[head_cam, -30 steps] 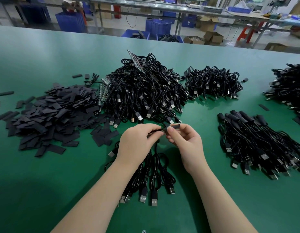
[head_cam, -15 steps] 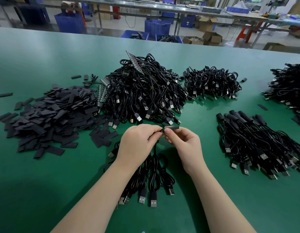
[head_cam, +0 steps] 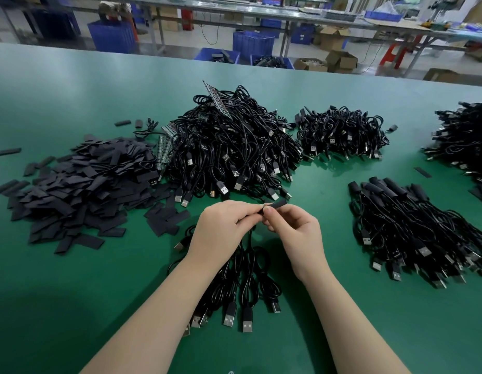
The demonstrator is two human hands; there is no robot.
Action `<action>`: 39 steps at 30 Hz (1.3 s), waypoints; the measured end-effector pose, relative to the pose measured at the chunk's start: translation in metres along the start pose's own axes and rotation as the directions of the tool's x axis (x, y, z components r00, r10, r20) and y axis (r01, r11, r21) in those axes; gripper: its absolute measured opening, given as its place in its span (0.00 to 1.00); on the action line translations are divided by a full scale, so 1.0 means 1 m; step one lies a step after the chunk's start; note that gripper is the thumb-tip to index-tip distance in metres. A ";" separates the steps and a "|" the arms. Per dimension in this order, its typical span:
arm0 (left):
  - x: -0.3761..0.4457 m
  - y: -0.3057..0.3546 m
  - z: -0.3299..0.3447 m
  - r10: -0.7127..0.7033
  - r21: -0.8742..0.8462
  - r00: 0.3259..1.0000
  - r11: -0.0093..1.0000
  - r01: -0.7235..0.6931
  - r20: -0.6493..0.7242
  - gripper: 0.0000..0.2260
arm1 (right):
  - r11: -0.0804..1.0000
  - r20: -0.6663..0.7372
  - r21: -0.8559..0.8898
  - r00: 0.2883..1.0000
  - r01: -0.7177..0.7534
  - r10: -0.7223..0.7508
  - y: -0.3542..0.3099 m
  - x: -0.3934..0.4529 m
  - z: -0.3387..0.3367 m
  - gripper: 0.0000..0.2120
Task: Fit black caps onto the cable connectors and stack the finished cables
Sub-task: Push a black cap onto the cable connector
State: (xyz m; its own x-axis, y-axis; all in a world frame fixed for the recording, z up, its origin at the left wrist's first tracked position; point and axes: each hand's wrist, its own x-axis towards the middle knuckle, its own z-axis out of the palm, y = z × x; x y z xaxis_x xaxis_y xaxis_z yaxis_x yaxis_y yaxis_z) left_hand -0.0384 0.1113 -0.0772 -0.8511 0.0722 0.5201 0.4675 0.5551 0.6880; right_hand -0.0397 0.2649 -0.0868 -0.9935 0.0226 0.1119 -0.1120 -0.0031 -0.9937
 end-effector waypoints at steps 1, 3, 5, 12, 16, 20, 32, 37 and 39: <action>-0.001 -0.001 0.000 -0.011 -0.009 1.000 1.000 0.011 -0.005 0.09 | 1.000 0.010 -0.008 1.000 -0.004 0.004 0.000 0.000 0.000 0.06; -0.001 -0.001 -0.001 -0.031 -0.016 0.999 0.999 0.031 -0.013 0.09 | 1.000 0.027 -0.020 1.000 -0.008 0.008 0.000 -0.001 0.000 0.05; -0.001 -0.001 -0.001 -0.034 -0.022 0.999 0.999 0.034 0.001 0.10 | 1.000 0.034 -0.030 0.999 -0.007 0.008 0.000 -0.001 0.000 0.05; 0.000 -0.002 0.000 -0.039 0.051 0.999 0.998 0.039 0.003 0.11 | 0.987 -0.123 -0.130 0.986 0.093 -0.109 -0.001 -0.003 0.005 0.12; 0.001 -0.004 -0.001 -0.043 0.058 0.998 0.997 0.041 0.043 0.12 | 0.976 -0.201 -0.141 0.961 0.165 -0.192 -0.003 -0.005 0.005 0.16; 0.000 -0.004 0.000 -0.054 0.083 0.997 0.995 0.050 0.049 0.11 | 0.976 -0.198 -0.143 0.962 0.163 -0.190 -0.002 -0.004 0.002 0.15; 0.000 -0.003 0.001 -0.089 0.055 0.996 0.995 0.089 -0.002 0.09 | 0.981 -0.149 -0.162 0.980 0.107 -0.131 0.001 -0.003 0.004 0.17; 0.000 -0.004 0.000 -0.121 0.035 0.992 0.992 0.121 -0.022 0.08 | 0.988 -0.161 -0.132 0.981 0.085 -0.106 0.003 -0.002 0.005 0.16; 0.000 -0.004 0.000 -0.124 0.030 0.992 0.992 0.124 -0.016 0.08 | 0.988 -0.155 -0.134 0.983 0.075 -0.096 0.003 -0.003 0.005 0.16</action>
State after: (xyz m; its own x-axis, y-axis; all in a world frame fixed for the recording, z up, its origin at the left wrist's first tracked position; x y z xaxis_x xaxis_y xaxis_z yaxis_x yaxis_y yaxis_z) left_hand -0.0401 0.1087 -0.0800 -0.8983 -0.0102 0.4392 0.3511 0.5843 0.7317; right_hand -0.0375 0.2603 -0.0902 -0.9628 0.1770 0.2043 -0.1823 0.1328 -0.9742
